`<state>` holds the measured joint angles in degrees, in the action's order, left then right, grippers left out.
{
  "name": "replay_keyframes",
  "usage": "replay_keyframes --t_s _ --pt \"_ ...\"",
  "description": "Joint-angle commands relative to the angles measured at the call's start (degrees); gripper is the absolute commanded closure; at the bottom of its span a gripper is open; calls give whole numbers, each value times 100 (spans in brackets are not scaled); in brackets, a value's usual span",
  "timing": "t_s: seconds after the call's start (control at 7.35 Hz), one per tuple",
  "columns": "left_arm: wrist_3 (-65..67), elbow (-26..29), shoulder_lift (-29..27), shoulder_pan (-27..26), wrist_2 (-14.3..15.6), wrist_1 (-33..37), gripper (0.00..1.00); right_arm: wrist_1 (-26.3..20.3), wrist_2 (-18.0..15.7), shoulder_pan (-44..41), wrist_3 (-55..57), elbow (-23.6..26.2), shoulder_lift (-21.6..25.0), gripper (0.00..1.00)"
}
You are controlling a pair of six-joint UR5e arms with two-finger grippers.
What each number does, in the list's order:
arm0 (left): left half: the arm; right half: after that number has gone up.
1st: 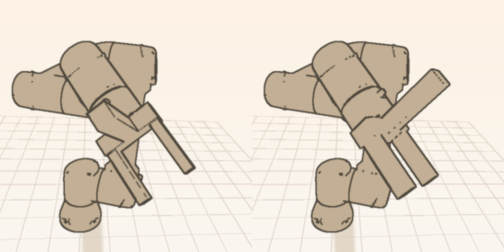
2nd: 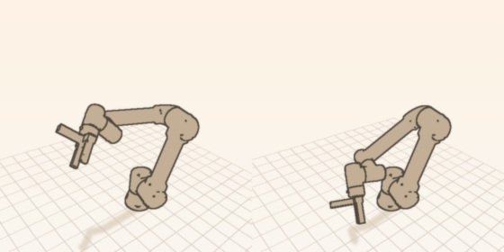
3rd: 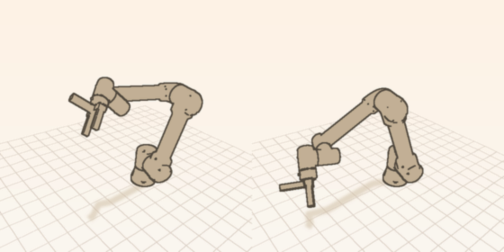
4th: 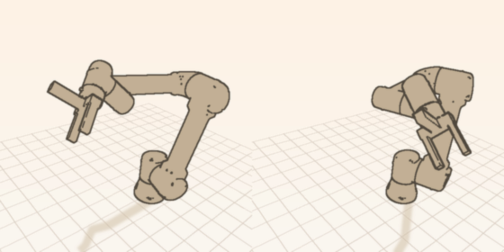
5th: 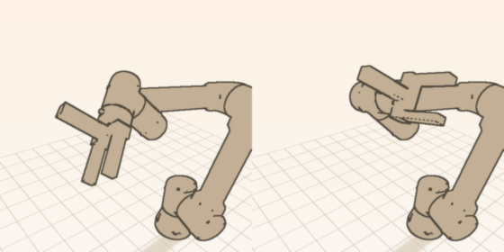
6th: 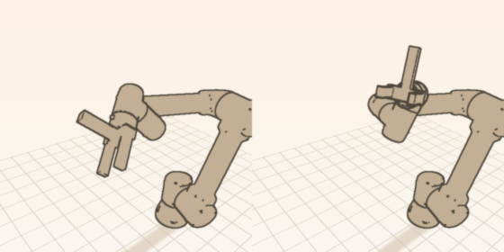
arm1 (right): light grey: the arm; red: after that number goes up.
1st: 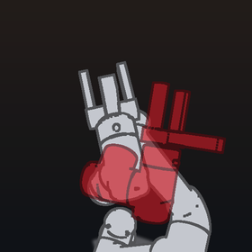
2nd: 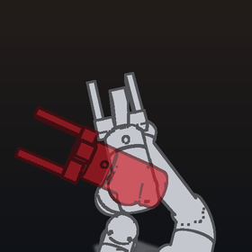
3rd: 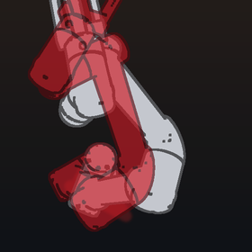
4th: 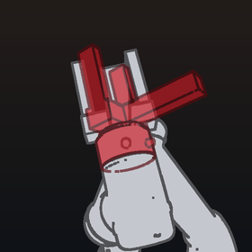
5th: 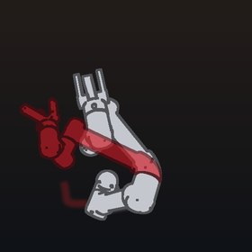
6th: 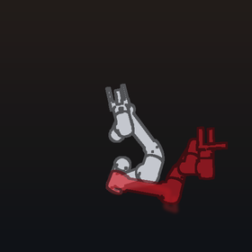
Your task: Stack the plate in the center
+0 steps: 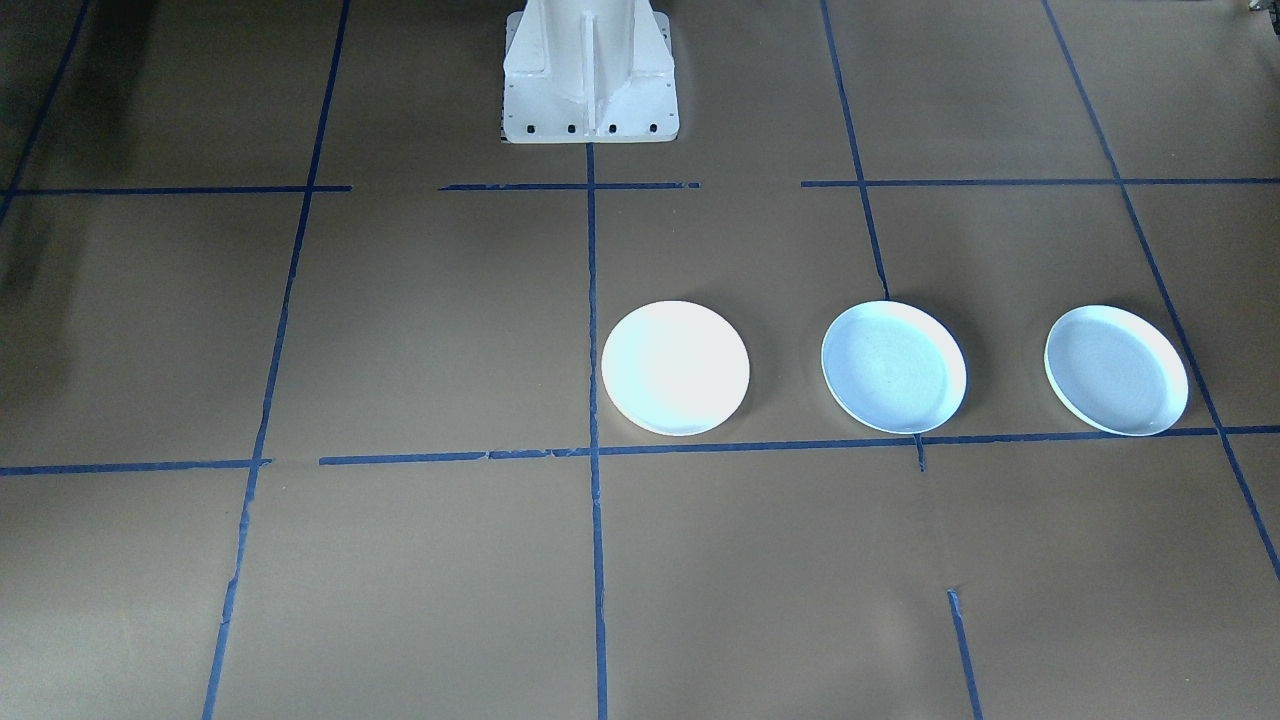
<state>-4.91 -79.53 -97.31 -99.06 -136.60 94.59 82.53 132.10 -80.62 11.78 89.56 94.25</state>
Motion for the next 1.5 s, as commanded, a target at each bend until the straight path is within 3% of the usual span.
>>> replay_keyframes --t_s 0.0,0.54,0.82,0.95,1.36 --pt "-10 8 2 18 11 33 0 0 0 3 0 9 -3 0" --pt "-28 -1 28 27 142 68 0 0 0 3 0 0 -3 0" --pt "-2 16 141 114 151 767 0 0 0 -6 0 0 -3 0" --pt "24 17 177 741 160 1067 0 0 0 3 0 0 -3 0" --pt "530 17 247 993 81 1114 0 0 0 3 0 0 -3 0"
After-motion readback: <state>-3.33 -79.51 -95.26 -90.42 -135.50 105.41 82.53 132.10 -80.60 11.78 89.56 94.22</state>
